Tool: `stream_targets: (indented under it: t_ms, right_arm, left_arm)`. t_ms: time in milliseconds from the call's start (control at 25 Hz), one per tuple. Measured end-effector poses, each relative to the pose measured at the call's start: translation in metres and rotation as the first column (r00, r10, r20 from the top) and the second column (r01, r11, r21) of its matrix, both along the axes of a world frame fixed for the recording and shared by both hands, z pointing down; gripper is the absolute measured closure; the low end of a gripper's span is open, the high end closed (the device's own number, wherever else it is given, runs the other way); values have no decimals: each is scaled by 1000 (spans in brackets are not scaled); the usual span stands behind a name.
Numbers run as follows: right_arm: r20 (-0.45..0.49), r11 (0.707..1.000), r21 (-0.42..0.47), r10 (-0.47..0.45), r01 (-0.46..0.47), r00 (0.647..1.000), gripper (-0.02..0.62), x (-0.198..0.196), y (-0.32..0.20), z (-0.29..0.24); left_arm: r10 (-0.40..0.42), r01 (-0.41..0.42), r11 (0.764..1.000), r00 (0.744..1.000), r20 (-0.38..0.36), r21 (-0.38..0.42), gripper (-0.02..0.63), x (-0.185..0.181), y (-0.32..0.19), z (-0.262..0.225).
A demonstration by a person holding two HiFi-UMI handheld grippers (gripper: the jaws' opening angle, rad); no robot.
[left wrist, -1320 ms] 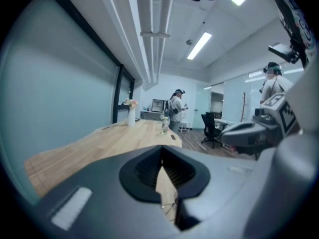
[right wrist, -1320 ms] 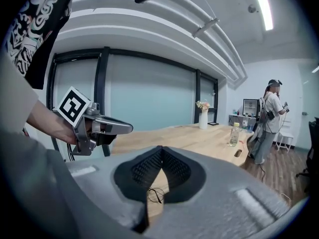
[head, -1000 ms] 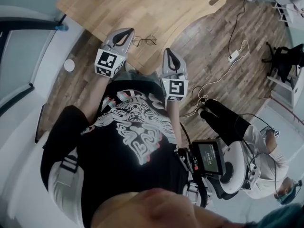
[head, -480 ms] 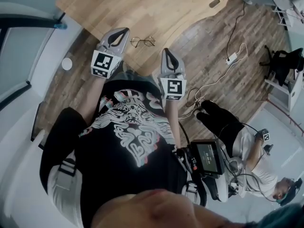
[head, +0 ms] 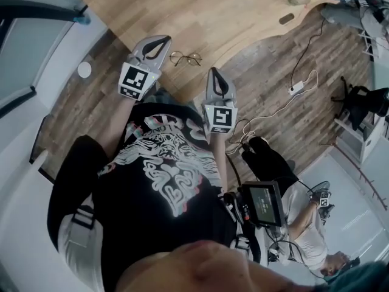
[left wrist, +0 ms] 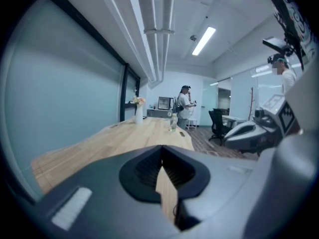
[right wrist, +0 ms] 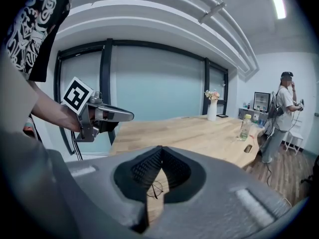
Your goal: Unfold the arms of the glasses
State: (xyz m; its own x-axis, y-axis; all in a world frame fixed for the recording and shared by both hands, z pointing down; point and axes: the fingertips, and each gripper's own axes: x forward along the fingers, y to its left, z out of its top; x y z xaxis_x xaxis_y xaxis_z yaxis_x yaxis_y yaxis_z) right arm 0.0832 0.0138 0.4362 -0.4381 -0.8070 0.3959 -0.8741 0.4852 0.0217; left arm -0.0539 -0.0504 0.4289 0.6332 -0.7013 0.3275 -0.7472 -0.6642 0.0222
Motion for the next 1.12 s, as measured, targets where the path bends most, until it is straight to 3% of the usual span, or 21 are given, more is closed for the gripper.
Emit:
stream_targets:
  t_ms: [360, 640, 880, 1120]
  right_arm:
    - [-24, 997, -52, -64, 62, 998, 595, -10, -11, 29]
    - [-51, 989, -87, -123, 119, 991, 595, -19, -19, 49]
    - [-39, 979, -121, -170, 165, 985, 595, -27, -19, 66]
    - [-38, 963, -150, -230, 222, 973, 594, -35, -25, 82]
  left_arm:
    - [5, -3, 998, 999, 43, -61, 617, 0, -1, 34]
    - [65, -56, 995, 991, 117, -82, 617, 2, 7, 61]
    - [124, -102, 983, 981, 150, -150, 617, 10, 23, 91]
    - [131, -79, 965, 971, 200, -249, 617, 10, 34, 130]
